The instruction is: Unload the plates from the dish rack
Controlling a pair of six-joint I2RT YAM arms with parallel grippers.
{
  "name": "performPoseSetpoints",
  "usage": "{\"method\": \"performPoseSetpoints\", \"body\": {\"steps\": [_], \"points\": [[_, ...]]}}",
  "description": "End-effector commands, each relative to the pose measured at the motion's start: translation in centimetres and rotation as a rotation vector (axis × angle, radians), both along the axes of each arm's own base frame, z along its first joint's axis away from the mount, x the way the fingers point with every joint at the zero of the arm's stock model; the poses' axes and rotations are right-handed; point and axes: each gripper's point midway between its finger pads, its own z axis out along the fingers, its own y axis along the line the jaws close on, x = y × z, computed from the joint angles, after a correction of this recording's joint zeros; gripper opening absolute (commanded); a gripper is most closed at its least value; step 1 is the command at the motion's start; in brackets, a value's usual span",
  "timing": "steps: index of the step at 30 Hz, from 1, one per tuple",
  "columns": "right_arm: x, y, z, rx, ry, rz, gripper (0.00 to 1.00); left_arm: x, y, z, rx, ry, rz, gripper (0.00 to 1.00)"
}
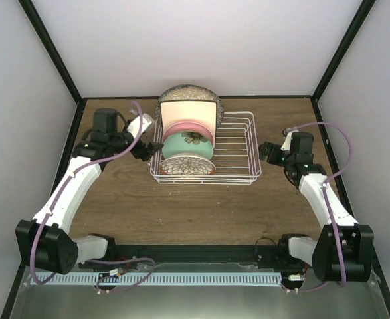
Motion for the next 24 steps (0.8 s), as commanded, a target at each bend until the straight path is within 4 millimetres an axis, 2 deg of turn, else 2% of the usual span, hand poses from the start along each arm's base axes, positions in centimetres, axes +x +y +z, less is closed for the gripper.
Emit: {"method": "performPoseSetpoints", "body": {"steps": [1,6,24], "points": [[-0.1,0.5,0.4,-0.005,-0.02,0.023,1.0,-3.1,-1.9,-1.3,0.106,-0.051,-0.193,0.86],[-0.1,0.5,0.5,0.001,-0.022,0.022,1.0,-3.6,-3.4,-2.0,0.158,-0.1,-0.268,0.76],[-1.0,-0.1,0.5,-0.011,-0.01,-0.015,1.0,-4.4,-7.2,-7.1,0.292,-0.132,-0.461,0.66]]}}
